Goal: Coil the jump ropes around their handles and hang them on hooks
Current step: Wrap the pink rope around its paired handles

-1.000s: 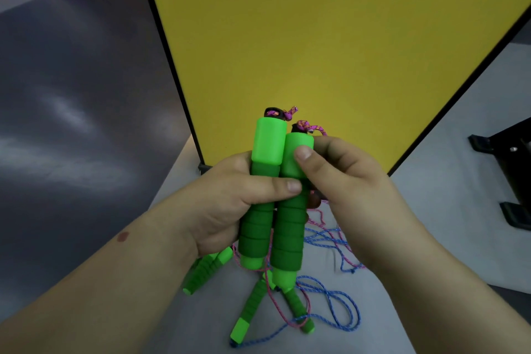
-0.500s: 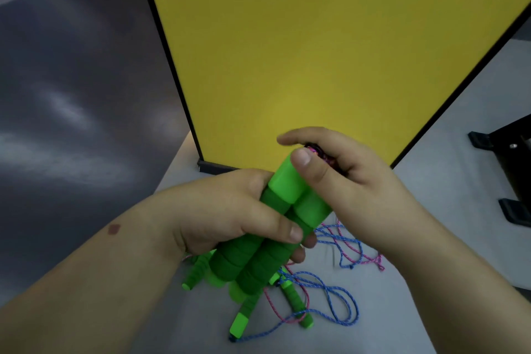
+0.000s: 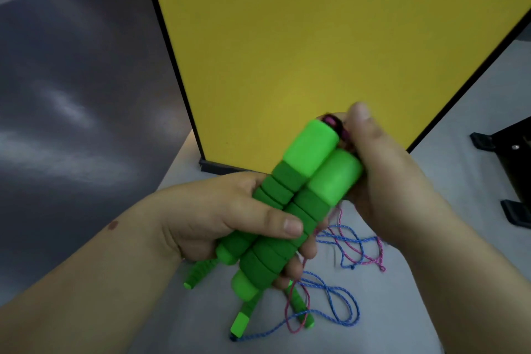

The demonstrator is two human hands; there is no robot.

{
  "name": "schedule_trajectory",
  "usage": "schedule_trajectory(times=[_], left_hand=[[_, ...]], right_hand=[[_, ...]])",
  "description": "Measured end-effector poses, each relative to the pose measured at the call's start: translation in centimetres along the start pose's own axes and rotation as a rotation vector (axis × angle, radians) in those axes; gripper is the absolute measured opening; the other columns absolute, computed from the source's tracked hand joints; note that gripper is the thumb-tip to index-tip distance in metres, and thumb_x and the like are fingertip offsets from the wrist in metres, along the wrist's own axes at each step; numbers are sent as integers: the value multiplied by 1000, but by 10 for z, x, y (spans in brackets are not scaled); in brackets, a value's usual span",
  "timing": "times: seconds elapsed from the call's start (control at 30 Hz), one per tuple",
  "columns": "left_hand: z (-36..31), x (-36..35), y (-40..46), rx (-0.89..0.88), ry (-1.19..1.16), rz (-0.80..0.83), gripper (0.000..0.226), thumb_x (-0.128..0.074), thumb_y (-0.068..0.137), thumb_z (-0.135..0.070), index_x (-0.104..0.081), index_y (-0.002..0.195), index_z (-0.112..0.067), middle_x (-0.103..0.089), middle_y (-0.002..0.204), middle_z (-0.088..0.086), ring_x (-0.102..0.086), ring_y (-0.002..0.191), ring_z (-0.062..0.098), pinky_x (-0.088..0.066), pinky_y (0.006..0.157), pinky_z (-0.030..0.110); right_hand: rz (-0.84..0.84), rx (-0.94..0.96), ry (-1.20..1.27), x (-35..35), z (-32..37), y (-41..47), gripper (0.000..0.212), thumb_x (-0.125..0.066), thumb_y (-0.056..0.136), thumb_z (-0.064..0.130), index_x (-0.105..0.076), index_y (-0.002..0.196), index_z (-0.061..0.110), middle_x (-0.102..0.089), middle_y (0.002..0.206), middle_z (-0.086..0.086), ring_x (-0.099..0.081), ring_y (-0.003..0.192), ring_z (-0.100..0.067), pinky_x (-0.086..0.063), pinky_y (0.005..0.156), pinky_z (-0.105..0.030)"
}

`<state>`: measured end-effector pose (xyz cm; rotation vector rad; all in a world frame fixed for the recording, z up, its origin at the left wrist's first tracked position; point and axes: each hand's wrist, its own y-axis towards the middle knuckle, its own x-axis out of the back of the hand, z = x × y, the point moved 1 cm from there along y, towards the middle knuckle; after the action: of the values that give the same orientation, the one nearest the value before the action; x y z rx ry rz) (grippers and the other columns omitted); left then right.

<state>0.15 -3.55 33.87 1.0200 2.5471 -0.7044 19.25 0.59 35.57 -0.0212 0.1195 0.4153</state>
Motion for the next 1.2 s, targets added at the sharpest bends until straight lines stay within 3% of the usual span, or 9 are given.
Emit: schedule_trajectory(times=[0.1,0.2,0.33,0.43,0.57,0.7,0.9,1.0,1.2], left_hand=[[-10,3,-6,-152,-259,7,41,-82,80,-18,-73,117,-2,-75,95,14,-75,77,25,-63,70,40],[-19,4,1,-182,-382,-385,27,-71,82,-19,-77,102,-2,-74,86,12,-74,68,22,-64,62,37],[-3,17,16,-23,519,-921,5,-72,88,-14,-70,86,-10,-76,76,10,-76,71,29,-63,68,44],[8,21,16,223,1118,-837,11,-64,83,-24,-61,82,-14,-68,76,5,-68,72,25,-52,58,33],[4,14,10,382,1284,-590,9,-67,84,-23,-61,85,-17,-72,82,4,-71,79,23,-56,67,34],[-4,11,-3,415,827,-227,18,-82,84,-15,-69,96,-16,-78,91,13,-77,91,34,-60,73,37],[1,18,-5,81,182,-5,37,-76,77,1,-69,114,4,-75,96,16,-73,82,28,-61,82,41],[-2,19,0,-73,-13,-103,44,-86,71,-4,-73,113,1,-76,97,19,-76,81,30,-63,80,43],[-11,9,12,-206,-89,-556,11,-72,85,-4,-73,96,-4,-75,90,18,-74,72,27,-64,71,42]], right_hand=[[38,-184,271,5,-5,4,52,-40,95,62,-69,84,20,-44,61,-5,-43,50,-21,-45,55,-31],[-61,-44,-450,9,-13,1,32,-47,101,46,-66,88,25,-43,61,2,-40,52,-15,-38,53,-34],[82,126,-1062,-4,-9,-4,27,-42,103,40,-56,91,21,-52,64,2,-50,62,-16,-45,59,-43],[145,127,-1135,-5,0,-4,26,-42,103,40,-56,90,23,-58,70,2,-55,66,-18,-48,61,-47],[189,35,-1051,2,8,-2,23,-52,100,42,-63,86,28,-60,65,10,-51,55,-7,-46,52,-29],[107,22,-667,3,7,5,18,-75,85,39,-74,78,23,-56,53,11,-43,46,-2,-35,45,-19],[37,-171,10,5,1,13,12,-83,73,20,-76,64,21,-62,58,-4,-53,49,-17,-45,53,-24],[63,-161,-186,-2,-11,14,35,-64,97,18,-63,63,17,-43,58,-11,-29,52,-17,-21,50,-32],[85,-145,-623,2,-2,10,32,-47,106,26,-69,83,18,-54,49,20,-48,46,3,-34,51,-10]])
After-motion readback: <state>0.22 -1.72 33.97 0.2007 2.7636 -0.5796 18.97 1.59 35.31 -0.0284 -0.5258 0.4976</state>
